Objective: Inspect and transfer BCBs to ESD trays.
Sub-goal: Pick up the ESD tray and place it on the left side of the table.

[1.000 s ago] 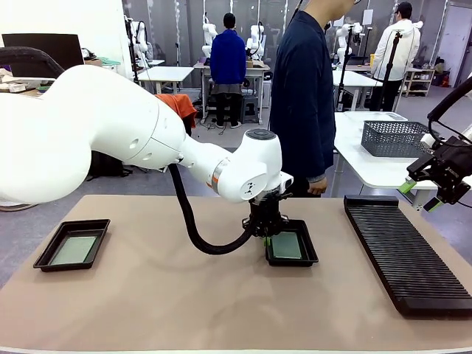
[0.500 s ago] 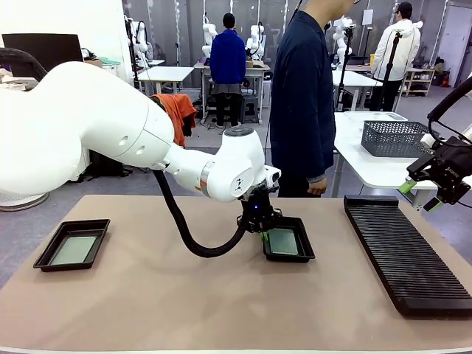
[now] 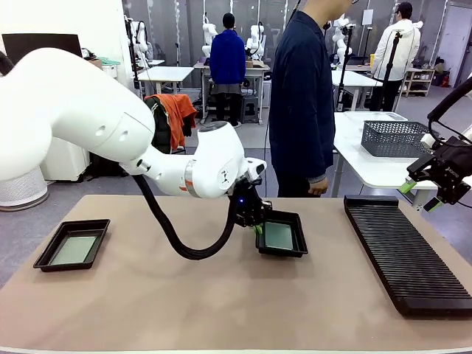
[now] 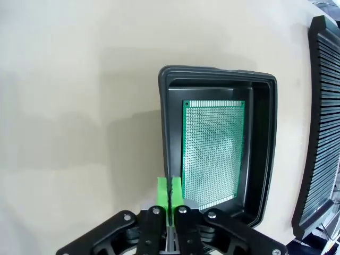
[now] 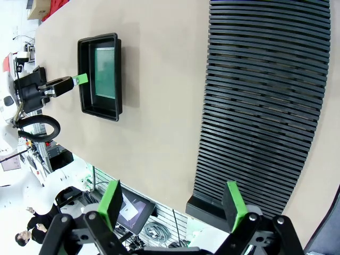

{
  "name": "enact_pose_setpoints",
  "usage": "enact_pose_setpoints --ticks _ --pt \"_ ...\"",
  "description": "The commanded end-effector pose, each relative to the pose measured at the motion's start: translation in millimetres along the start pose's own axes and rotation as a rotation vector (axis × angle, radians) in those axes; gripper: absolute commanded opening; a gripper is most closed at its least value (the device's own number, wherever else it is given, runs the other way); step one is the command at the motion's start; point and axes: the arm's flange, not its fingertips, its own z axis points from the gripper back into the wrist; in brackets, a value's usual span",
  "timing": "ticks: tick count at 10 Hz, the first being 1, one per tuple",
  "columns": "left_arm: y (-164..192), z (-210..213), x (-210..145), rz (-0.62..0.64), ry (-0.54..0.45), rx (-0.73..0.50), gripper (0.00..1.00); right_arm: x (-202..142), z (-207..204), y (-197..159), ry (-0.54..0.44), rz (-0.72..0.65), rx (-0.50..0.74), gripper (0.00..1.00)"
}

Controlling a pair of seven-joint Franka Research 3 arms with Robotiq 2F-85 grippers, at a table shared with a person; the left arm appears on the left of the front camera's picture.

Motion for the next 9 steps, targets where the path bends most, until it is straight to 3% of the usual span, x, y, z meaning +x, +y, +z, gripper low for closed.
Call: enact_pose_setpoints --ticks 1,4,9 --pt "35.1 22.2 -8.6 -0.004 0.005 -0.072 0.03 -3.0 -2.7 2.2 -0.017 -0.024 -0.018 1.00" --pt "82.5 46.3 -9.3 0.001 -0.001 -0.105 0.03 -3.0 -2.7 2.2 -0.017 -0.024 -0.018 1.00" --pt "190.8 94.6 -27.2 0.016 -0.025 -0.117 0.03 -3.0 -2.7 2.2 -0.017 -0.024 -0.018 1.00"
